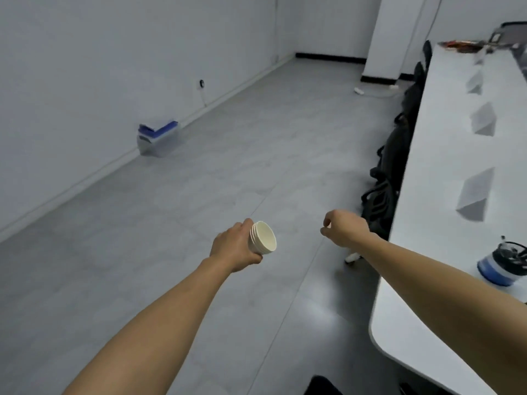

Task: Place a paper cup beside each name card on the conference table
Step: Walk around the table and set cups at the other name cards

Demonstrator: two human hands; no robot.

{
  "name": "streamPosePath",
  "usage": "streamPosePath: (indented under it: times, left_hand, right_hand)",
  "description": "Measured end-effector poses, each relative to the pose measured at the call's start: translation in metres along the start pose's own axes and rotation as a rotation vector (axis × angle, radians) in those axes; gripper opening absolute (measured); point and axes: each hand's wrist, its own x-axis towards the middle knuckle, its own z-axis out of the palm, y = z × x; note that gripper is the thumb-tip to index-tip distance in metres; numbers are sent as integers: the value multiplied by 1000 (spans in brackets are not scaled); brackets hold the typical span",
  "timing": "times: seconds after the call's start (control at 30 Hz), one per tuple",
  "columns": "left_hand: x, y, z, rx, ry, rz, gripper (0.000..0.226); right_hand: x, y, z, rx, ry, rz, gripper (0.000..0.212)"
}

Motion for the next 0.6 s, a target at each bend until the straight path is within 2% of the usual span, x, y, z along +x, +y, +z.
streamPosePath:
  times: [0.1,0.3,0.6]
  left_hand:
    - [94,17,6,11,-61,113,64]
    - [235,56,4,20,-109,221,64]
    - [422,112,-29,15,-105,374,63]
  right_hand:
    - [59,34,-15,41,26,132,25]
    - [162,81,-38,134,37,260,17]
    - [305,123,-110,187,94,327,22]
